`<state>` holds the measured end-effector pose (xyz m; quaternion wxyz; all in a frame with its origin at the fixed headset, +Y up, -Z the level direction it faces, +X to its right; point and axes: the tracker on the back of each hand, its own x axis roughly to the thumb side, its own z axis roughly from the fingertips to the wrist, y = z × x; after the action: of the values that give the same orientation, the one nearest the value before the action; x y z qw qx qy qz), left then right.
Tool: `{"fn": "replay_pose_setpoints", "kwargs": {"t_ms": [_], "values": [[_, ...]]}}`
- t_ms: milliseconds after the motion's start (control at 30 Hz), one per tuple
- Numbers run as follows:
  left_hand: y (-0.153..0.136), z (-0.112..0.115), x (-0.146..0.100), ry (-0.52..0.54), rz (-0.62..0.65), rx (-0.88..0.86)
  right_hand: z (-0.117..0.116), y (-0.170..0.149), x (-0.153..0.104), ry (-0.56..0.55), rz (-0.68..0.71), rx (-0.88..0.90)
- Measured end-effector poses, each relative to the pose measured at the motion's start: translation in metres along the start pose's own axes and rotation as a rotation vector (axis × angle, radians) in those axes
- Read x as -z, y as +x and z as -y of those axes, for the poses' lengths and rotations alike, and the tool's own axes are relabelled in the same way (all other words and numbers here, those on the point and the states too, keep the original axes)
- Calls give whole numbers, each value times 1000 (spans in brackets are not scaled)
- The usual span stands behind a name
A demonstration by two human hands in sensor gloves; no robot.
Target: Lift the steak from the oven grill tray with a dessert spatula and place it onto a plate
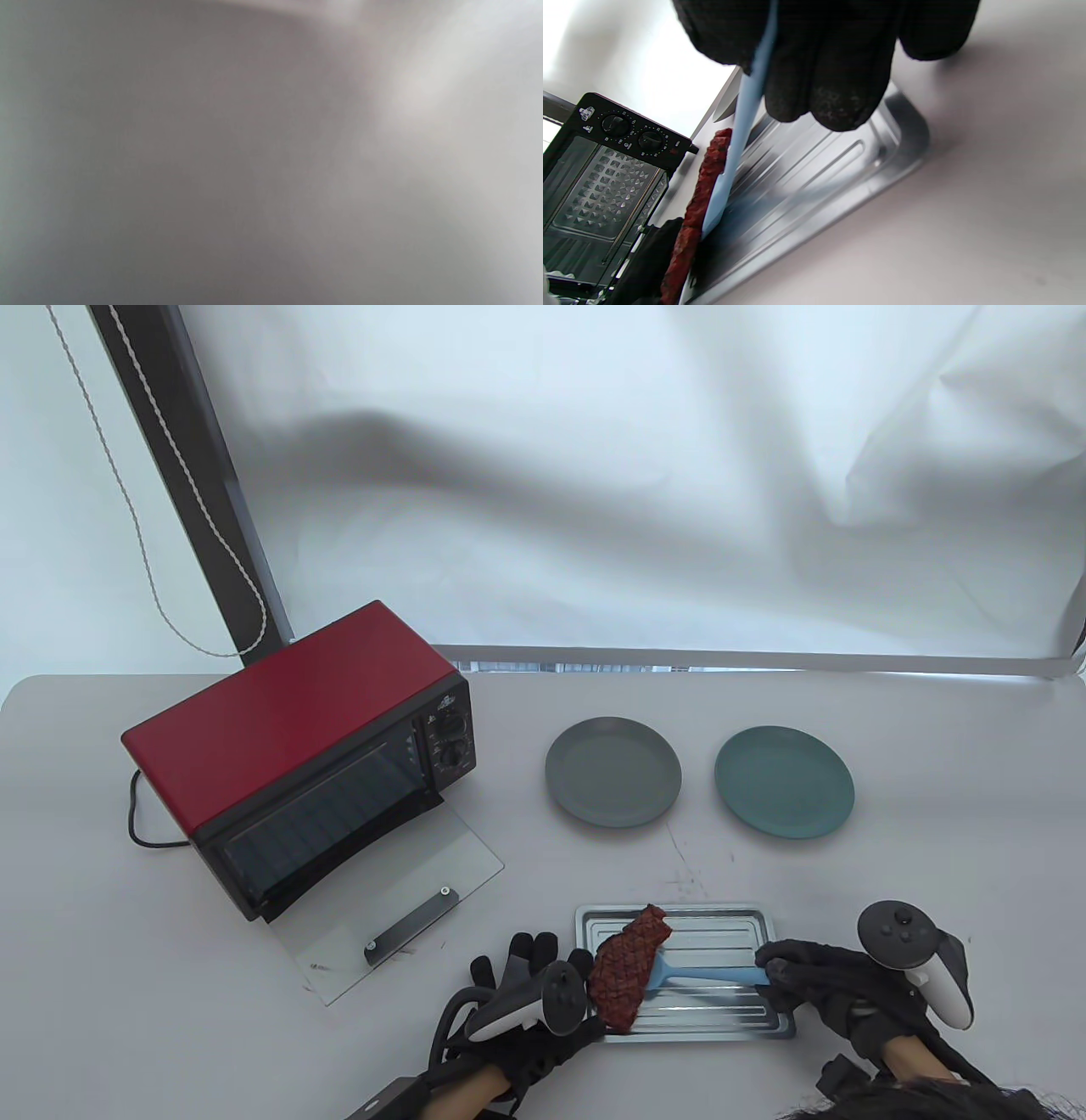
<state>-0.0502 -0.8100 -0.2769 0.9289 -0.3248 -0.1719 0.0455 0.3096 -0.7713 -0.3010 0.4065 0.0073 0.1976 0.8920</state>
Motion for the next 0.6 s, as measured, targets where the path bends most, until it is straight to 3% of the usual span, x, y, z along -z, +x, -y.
{"fn": "replay_pose_setpoints", "kwargs": {"t_ms": [367, 600], "values": [[0, 0, 0, 1, 1, 0, -7, 6, -3, -34, 30, 17], [-1, 0, 0, 3, 2, -6, -7, 1, 1, 44, 13, 151]]}}
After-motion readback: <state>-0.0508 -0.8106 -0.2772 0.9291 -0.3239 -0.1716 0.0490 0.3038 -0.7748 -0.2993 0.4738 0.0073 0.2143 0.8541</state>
